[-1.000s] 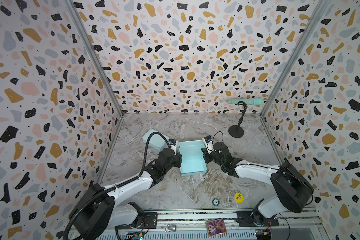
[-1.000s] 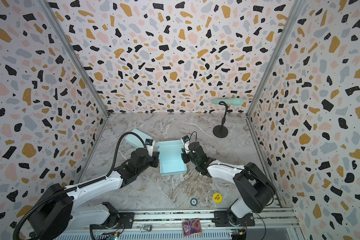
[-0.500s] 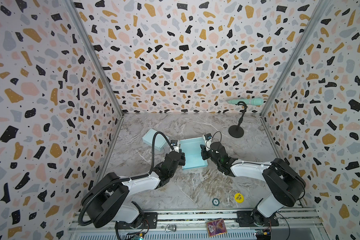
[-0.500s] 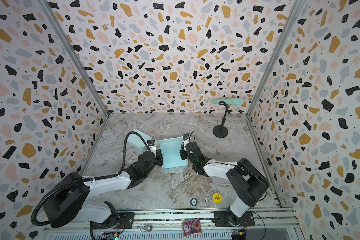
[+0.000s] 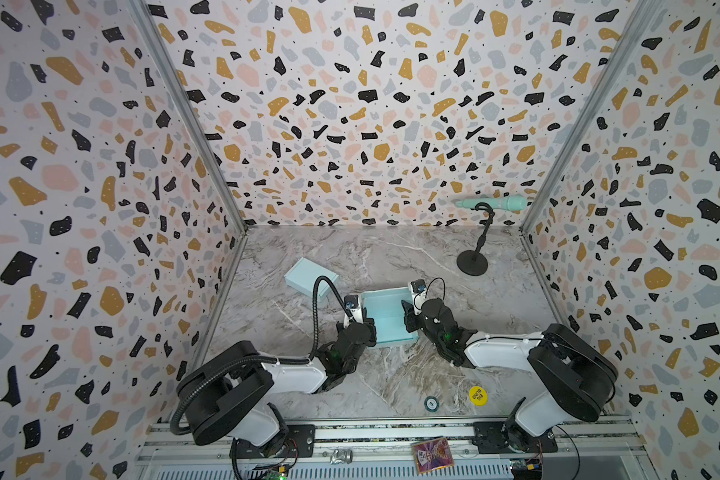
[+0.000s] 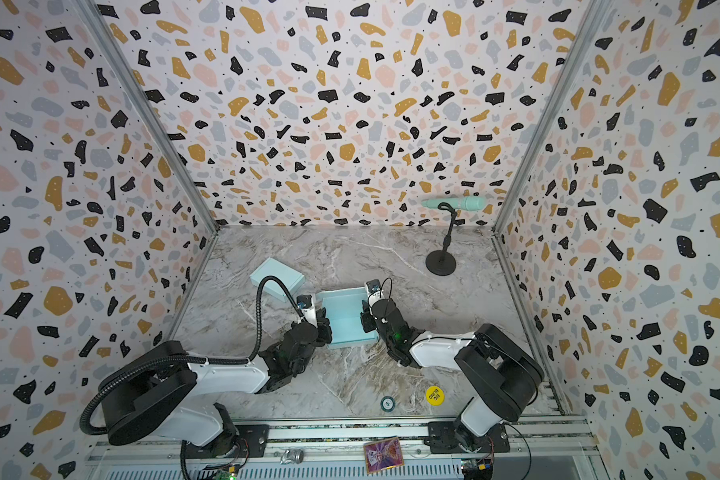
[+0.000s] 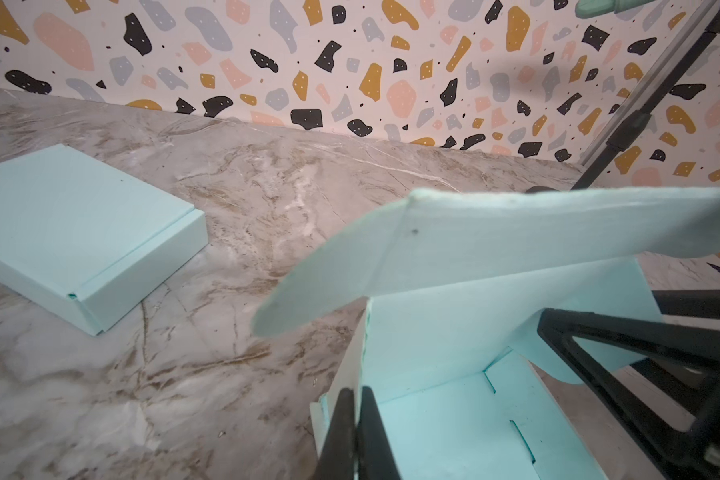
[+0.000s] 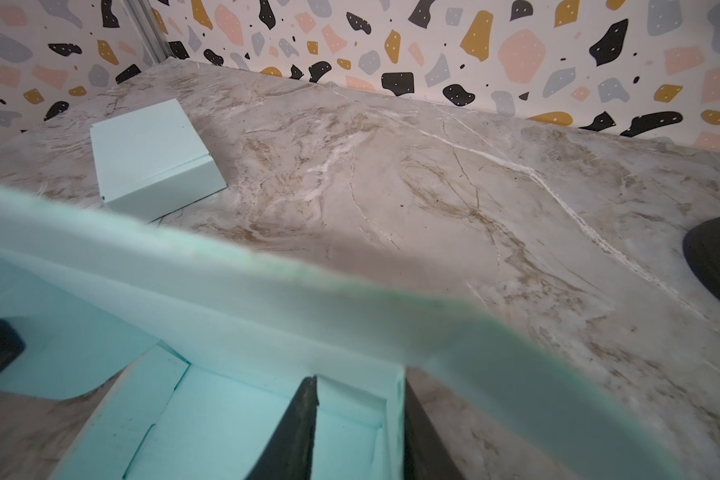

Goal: Fold the paper box

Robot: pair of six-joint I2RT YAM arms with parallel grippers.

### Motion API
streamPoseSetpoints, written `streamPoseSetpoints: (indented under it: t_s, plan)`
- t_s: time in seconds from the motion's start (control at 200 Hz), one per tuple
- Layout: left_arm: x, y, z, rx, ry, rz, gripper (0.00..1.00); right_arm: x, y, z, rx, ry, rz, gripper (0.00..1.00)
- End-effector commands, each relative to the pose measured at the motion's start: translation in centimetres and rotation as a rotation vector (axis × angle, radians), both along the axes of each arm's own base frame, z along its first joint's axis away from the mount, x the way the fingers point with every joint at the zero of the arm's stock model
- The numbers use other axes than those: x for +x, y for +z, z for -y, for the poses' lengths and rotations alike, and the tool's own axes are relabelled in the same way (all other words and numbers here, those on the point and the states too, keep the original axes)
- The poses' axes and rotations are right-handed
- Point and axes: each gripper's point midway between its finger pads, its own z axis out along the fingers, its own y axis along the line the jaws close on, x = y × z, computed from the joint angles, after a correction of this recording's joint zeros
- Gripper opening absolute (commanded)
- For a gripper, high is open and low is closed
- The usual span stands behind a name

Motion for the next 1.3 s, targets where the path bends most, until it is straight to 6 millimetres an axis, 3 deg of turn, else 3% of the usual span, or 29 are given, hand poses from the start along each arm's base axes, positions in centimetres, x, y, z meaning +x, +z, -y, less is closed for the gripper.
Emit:
streamPoseSetpoints:
  t_s: [0.0,0.4,0.771,1.046,1.292]
  plan:
    - [-0.7,1.3,1.0,-0.111,0.003,0.051,0.0,-1.6,1.6,-1.3,0.085,0.051,0.02,0.34]
    - [-3.3,-0.6,0.6,-0.075,0.036,0.107,0.0,-3.8,1.5,0.1,0.212,0.069,0.048,0.42]
    - [-3.5,-0.2,1.0,0.0,0.032,0.116,0.0,-7.2,2.2,3.2,0.25,0.097,0.058,0.47]
    - [-3.3,-0.1,2.7,0.075,-0.038,0.115,0.0,-9.6,2.9,7.5,0.331,0.039,0.06,0.5]
    - [-3.2,0.0,3.8,0.109,-0.075,0.113,0.0,-5.3,2.2,15.8,0.467,-0.241,-0.064,0.48]
